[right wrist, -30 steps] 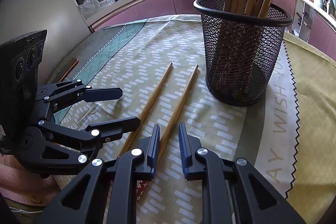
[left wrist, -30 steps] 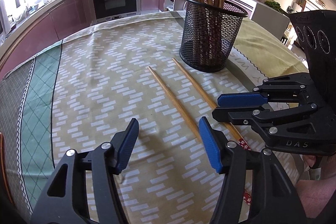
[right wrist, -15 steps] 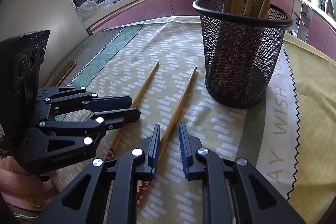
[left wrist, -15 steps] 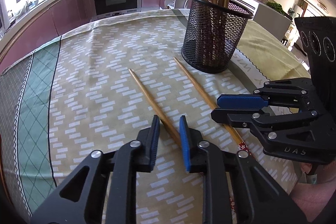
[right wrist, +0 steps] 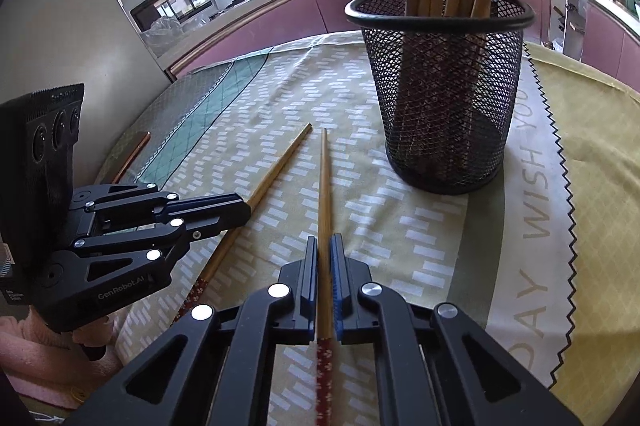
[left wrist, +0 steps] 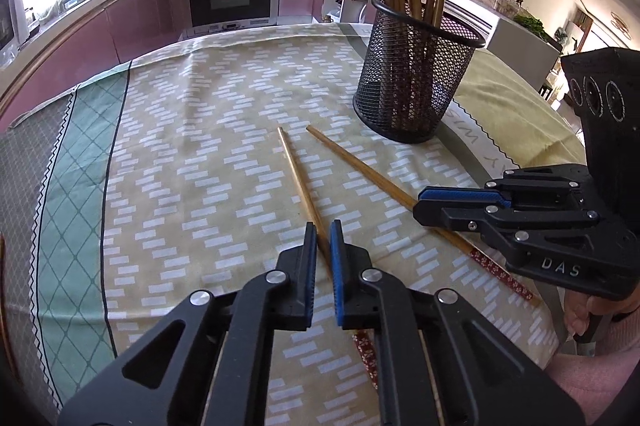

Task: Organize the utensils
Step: 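Close the left gripper on a chopstick while the right gripper grasps another, then lift both held chopsticks upright toward the mesh holder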

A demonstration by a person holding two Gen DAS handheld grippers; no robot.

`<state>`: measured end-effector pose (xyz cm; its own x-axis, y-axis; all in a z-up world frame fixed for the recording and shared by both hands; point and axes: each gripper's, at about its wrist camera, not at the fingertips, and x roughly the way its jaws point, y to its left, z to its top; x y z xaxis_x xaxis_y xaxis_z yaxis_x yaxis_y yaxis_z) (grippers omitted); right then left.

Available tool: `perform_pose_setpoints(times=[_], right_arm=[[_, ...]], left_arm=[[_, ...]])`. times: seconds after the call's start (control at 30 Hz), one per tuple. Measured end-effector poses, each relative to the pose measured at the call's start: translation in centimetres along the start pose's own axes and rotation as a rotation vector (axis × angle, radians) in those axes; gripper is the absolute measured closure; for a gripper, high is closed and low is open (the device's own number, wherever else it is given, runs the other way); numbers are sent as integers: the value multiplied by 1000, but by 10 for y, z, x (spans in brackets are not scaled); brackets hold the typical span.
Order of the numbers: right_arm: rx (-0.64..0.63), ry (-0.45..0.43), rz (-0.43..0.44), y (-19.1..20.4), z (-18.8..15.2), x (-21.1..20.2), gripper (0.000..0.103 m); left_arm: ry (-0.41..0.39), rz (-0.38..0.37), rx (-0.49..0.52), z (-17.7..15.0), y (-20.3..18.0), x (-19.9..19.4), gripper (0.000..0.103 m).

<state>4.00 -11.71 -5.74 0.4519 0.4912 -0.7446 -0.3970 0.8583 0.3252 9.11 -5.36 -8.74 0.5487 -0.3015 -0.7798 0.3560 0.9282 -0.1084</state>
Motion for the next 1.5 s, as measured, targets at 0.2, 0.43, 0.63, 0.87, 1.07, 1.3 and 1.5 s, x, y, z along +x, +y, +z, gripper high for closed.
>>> perform_pose_setpoints(times=[0.2,0.43,0.63,0.87,1.07,1.3,1.5], right_arm=[[-23,12,-10,4,1,3,97],[-85,9,-66,18,8,13,92],[-75,1,-65,14,9,13,97],[-55,-43,-29,8,6,-4,97],[-48,-80,7,7,7,-17,97],[-32,-128,31,5,7,-32,97],[-23,-151,51,3,9,-40,97]], left_arm=[[14,25,8,1,2,6,81],[12,42,28,6,-2,14,89],[-4,44,1,7,-3,13,95],[-22,29,-13,4,0,6,95],[-51,9,-16,7,1,-8,95],[-75,-28,-21,10,-2,-19,95],[-87,-48,-25,14,-4,-24,95]])
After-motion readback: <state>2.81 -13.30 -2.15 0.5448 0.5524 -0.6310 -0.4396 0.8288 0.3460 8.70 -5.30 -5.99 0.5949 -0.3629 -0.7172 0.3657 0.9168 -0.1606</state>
